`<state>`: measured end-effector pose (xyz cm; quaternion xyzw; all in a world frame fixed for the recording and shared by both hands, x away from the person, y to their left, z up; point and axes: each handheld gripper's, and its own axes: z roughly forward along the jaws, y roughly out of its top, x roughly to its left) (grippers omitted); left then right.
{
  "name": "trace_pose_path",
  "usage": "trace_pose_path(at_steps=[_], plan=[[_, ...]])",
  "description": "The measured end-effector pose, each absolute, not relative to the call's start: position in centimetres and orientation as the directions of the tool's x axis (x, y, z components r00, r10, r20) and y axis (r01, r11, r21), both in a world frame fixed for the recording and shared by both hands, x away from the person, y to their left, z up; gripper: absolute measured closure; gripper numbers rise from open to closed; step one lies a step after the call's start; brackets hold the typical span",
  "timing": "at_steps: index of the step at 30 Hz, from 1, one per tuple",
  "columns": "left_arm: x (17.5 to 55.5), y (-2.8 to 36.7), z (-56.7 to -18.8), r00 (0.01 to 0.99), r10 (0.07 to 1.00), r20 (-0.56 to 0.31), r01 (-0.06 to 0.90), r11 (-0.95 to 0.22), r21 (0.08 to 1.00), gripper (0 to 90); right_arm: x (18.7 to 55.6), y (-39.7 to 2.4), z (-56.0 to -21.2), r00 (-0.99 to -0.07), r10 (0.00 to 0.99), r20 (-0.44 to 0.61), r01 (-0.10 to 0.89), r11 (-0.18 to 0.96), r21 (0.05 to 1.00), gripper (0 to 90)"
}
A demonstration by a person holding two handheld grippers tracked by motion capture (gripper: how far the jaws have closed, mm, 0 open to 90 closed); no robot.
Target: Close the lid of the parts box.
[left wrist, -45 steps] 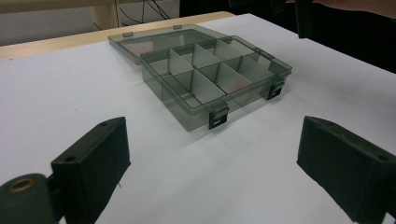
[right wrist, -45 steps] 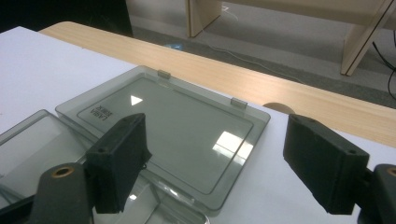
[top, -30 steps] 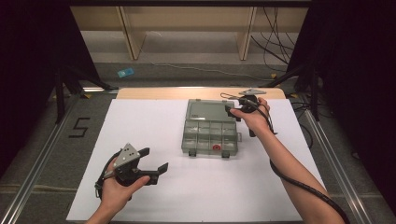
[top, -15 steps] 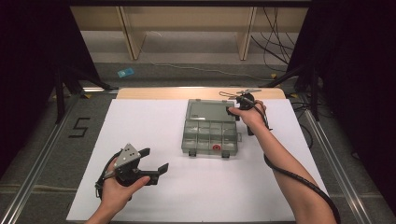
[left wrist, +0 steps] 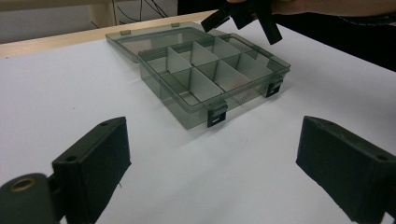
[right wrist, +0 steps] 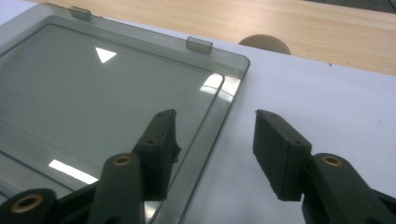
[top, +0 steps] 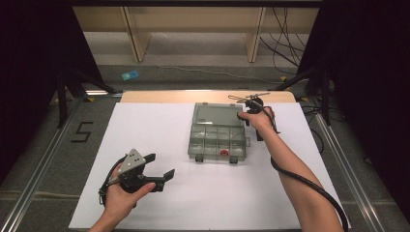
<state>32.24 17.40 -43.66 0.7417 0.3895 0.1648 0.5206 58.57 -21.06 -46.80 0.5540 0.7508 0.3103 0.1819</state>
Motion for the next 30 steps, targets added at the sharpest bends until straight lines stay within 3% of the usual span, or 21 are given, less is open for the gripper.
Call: trace_pose_path(at_steps=[9,11,19,21,30], plan=[[32.34,17.65,-43.62,0.638,0.753,-0.160,0.406,-0.153,0.901,9.2,58.78,-20.78,-46.98,-0.305,0.946,0.109,0.738,0.162,0.656,61.4],[32.34,17.65,-43.62,0.638,0.753,-0.159,0.406,-0.154,0.901,9.2,58.85,-20.41,-46.89,-0.255,0.957,0.138,0.761,0.111,0.639,65.8],[32.34,17.63,-43.63,0.639,0.752,-0.161,0.408,-0.154,0.900,9.3,59.21,-20.78,-46.87,-0.315,0.946,0.078,0.728,0.188,0.659,75.0],[32.36,17.69,-43.61,0.638,0.754,-0.159,0.406,-0.154,0.901,9.4,59.18,-20.62,-46.91,-0.272,0.957,0.100,0.749,0.145,0.647,77.5],[32.36,17.63,-43.66,0.639,0.752,-0.162,0.409,-0.154,0.900,9.5,59.09,-20.54,-46.89,-0.235,0.966,0.108,0.772,0.118,0.624,83.0]])
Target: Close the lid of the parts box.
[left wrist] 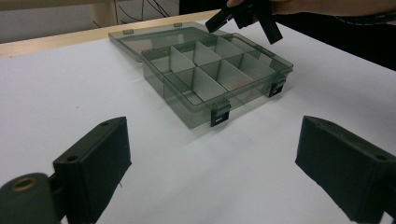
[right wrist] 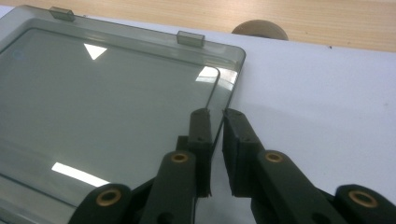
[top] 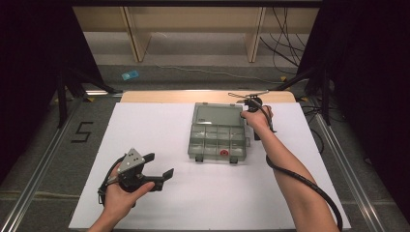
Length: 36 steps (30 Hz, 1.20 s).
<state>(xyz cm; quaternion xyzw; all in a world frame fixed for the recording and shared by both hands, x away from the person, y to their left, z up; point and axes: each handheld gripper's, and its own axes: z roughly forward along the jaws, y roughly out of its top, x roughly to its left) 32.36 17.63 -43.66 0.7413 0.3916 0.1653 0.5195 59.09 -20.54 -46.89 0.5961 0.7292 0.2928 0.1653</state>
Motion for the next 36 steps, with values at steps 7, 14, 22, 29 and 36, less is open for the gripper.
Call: trace_pose_path(at_steps=[7,14,22,29,36], plan=[[32.3,17.6,-43.7,0.637,0.753,-0.168,0.416,-0.152,0.897,9.7,59.0,-20.0,-46.8,-0.209,0.975,0.076,0.771,0.116,0.627,85.0],[32.4,17.7,-43.8,0.637,0.754,-0.160,0.416,-0.162,0.895,9.9,58.9,-19.2,-46.6,-0.116,0.986,0.117,0.789,0.020,0.614,87.1],[32.6,17.6,-44.0,0.637,0.755,-0.158,0.417,-0.165,0.894,10.0,58.7,-18.5,-46.7,-0.049,0.993,0.107,0.780,-0.029,0.625,89.0],[32.6,17.6,-44.0,0.631,0.759,-0.161,0.424,-0.164,0.891,10.2,58.8,-19.1,-46.8,-0.127,0.992,0.028,0.753,0.078,0.653,89.5],[32.5,17.6,-44.0,0.637,0.754,-0.164,0.421,-0.162,0.893,11.3,58.5,-18.6,-46.5,-0.073,0.996,0.057,0.761,0.019,0.648,89.8]])
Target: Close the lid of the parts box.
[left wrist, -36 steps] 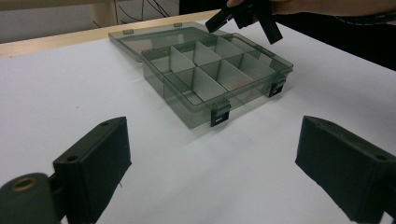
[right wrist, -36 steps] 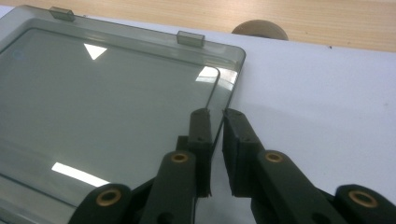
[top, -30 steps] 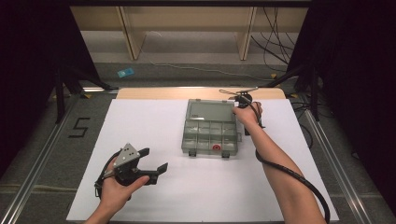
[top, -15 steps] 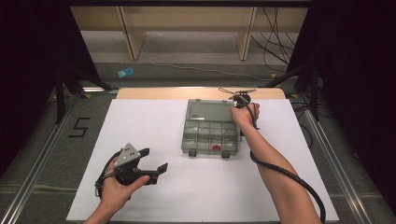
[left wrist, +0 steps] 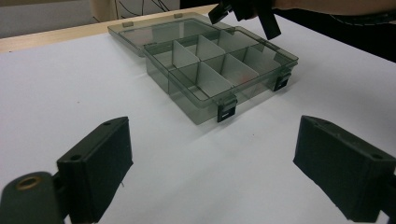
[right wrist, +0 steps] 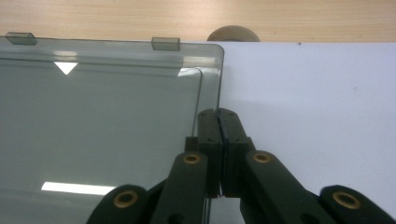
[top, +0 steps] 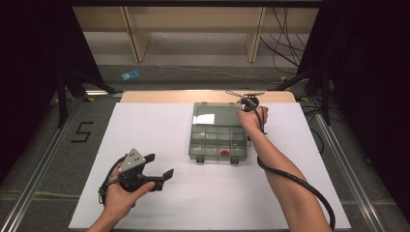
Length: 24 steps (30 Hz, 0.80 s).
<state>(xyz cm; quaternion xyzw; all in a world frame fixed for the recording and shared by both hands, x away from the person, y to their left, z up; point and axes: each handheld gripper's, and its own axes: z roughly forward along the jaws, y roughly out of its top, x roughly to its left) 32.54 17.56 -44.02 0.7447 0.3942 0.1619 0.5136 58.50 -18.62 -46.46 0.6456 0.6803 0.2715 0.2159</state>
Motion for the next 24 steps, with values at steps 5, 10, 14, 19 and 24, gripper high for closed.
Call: trace_pose_path(at_steps=[5,10,14,19,24], plan=[[32.7,17.6,-44.0,0.640,0.750,-0.165,0.423,-0.166,0.891,12.0,58.2,-18.6,-46.2,-0.060,0.995,0.076,0.756,-0.004,0.655,90.0],[33.5,17.3,-43.1,0.641,0.744,-0.187,0.424,-0.141,0.894,12.4,57.9,-19.0,-46.2,-0.086,0.995,0.057,0.715,0.022,0.699,90.0],[35.6,16.7,-41.9,0.631,0.755,-0.178,0.423,-0.143,0.894,15.4,57.5,-19.4,-46.2,-0.103,0.994,0.046,0.685,0.037,0.728,90.0],[39.5,15.6,-41.4,0.623,0.760,-0.183,0.433,-0.141,0.890,16.4,57.1,-19.4,-46.0,-0.092,0.994,0.064,0.654,0.012,0.756,90.0],[44.1,14.2,-41.4,0.588,0.784,-0.199,0.465,-0.126,0.876,17.7,56.7,-19.5,-45.9,-0.079,0.993,0.086,0.636,-0.016,0.771,89.9]])
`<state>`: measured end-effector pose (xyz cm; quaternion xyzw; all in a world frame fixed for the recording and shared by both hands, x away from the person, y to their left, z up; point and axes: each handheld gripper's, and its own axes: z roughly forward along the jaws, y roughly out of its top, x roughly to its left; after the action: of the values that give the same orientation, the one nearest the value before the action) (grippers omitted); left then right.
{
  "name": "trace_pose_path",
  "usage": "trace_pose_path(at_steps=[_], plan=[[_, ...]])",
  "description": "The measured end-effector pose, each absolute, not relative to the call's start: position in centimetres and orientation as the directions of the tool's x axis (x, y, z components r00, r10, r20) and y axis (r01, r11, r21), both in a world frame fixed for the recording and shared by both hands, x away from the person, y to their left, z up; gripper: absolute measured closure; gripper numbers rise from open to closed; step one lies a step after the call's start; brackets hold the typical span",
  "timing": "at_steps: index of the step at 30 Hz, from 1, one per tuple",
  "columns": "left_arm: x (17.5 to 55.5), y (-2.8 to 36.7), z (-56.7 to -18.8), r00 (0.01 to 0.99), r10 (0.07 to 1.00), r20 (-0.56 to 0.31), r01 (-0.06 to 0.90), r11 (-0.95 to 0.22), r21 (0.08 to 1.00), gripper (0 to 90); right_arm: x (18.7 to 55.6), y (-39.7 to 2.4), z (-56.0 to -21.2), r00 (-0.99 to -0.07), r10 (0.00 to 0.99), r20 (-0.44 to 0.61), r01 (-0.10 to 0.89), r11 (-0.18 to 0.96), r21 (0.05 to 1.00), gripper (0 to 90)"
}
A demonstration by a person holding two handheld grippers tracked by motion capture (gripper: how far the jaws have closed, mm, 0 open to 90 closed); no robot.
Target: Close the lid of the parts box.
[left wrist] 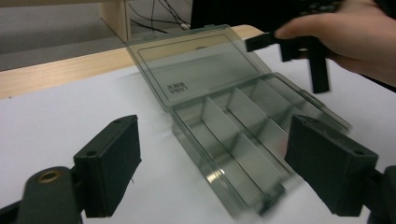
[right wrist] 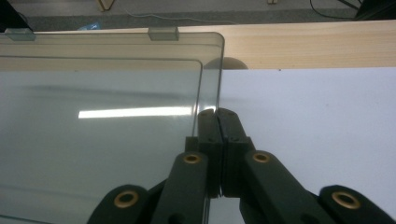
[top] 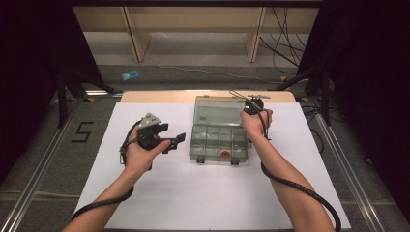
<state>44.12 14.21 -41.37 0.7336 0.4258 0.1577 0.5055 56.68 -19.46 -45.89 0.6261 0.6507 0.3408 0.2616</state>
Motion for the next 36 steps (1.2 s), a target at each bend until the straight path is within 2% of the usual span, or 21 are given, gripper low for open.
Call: trace_pose_path(at_steps=[6,7,8,9,12,15,17,23,32,36], plan=[[49.5,12.7,-41.6,0.540,0.815,-0.213,0.507,-0.113,0.854,22.9,56.1,-19.7,-45.7,-0.090,0.993,0.080,0.612,-0.008,0.791,89.9],[50.3,12.5,-41.8,0.534,0.816,-0.221,0.513,-0.104,0.852,25.3,56.1,-19.7,-45.6,-0.085,0.993,0.083,0.609,-0.014,0.793,89.8],[51.7,12.2,-42.3,0.515,0.827,-0.226,0.532,-0.100,0.841,32.4,55.8,-19.6,-45.5,-0.078,0.992,0.100,0.622,-0.030,0.783,89.8],[51.7,12.2,-42.3,0.515,0.827,-0.226,0.532,-0.100,0.841,33.4,55.8,-19.6,-45.5,-0.078,0.992,0.100,0.622,-0.030,0.783,89.8],[53.6,11.8,-43.1,0.474,0.823,-0.314,0.594,-0.036,0.804,40.4,55.7,-19.6,-45.4,-0.086,0.992,0.091,0.603,-0.021,0.797,89.8],[55.1,11.5,-43.8,0.444,0.839,-0.315,0.628,-0.041,0.777,44.7,55.5,-19.6,-45.3,-0.080,0.992,0.092,0.602,-0.026,0.798,89.9],[55.9,11.3,-44.4,0.417,0.838,-0.351,0.659,-0.013,0.752,46.7,55.4,-19.7,-45.1,-0.095,0.991,0.090,0.611,-0.013,0.792,89.8],[57.2,10.4,-45.6,0.383,0.839,-0.386,0.702,0.006,0.712,53.1,55.2,-19.8,-45.1,-0.112,0.991,0.074,0.571,0.004,0.821,89.9],[57.7,8.9,-46.0,0.386,0.841,-0.379,0.731,-0.029,0.681,67.8,54.6,-19.8,-44.7,-0.119,0.989,0.084,0.548,-0.005,0.836,89.9],[57.8,8.7,-46.1,0.374,0.832,-0.409,0.749,-0.012,0.662,70.9,54.4,-19.8,-44.6,-0.124,0.989,0.081,0.542,-0.001,0.841,89.9]])
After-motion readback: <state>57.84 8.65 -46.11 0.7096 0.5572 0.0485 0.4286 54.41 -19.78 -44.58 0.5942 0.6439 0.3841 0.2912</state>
